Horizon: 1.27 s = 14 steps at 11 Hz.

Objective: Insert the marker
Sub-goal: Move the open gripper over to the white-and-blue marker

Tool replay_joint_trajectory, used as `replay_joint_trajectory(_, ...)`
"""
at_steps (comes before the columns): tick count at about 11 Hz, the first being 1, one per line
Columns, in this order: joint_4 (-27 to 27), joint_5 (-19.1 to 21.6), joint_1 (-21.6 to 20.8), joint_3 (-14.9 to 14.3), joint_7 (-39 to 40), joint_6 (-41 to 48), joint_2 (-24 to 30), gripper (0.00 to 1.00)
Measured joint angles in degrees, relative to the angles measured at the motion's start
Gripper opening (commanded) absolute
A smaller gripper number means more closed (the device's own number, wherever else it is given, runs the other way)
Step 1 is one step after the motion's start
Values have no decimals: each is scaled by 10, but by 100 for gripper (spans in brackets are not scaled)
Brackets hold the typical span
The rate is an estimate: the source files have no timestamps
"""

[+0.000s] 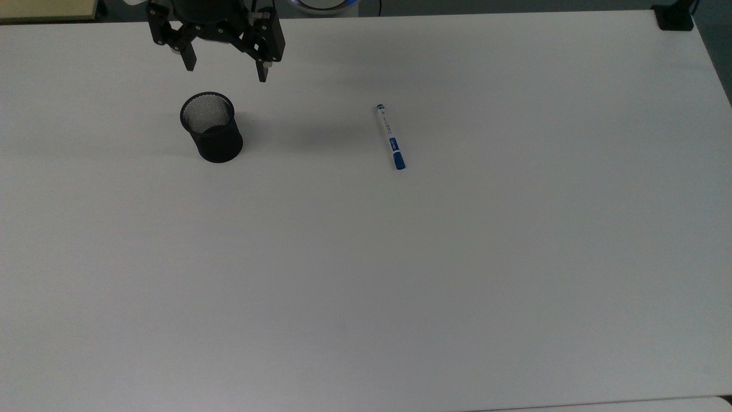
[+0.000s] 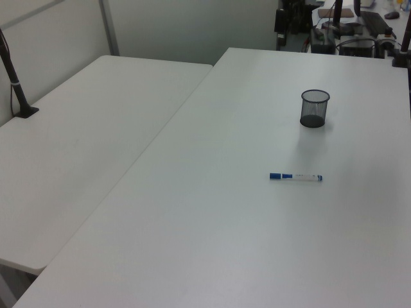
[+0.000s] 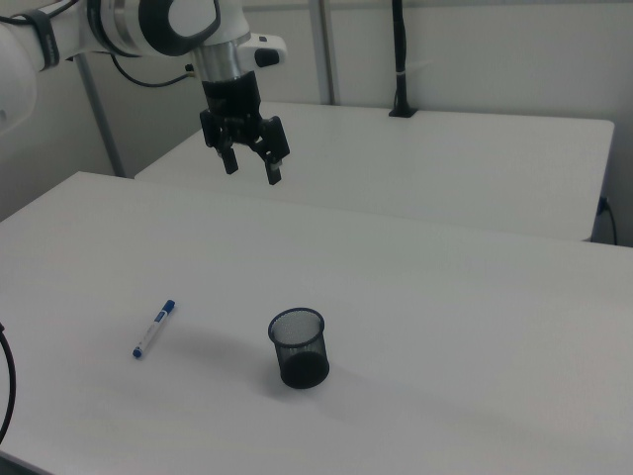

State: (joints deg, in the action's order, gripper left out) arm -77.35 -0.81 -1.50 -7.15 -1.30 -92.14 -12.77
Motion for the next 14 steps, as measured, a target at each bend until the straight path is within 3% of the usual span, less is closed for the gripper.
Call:
replay_joint_trajectory(4,-4,26,-1,2,0,0,-2,100)
replay_joint_trajectory(14,-30,34,-2,22,65,0,-12,100)
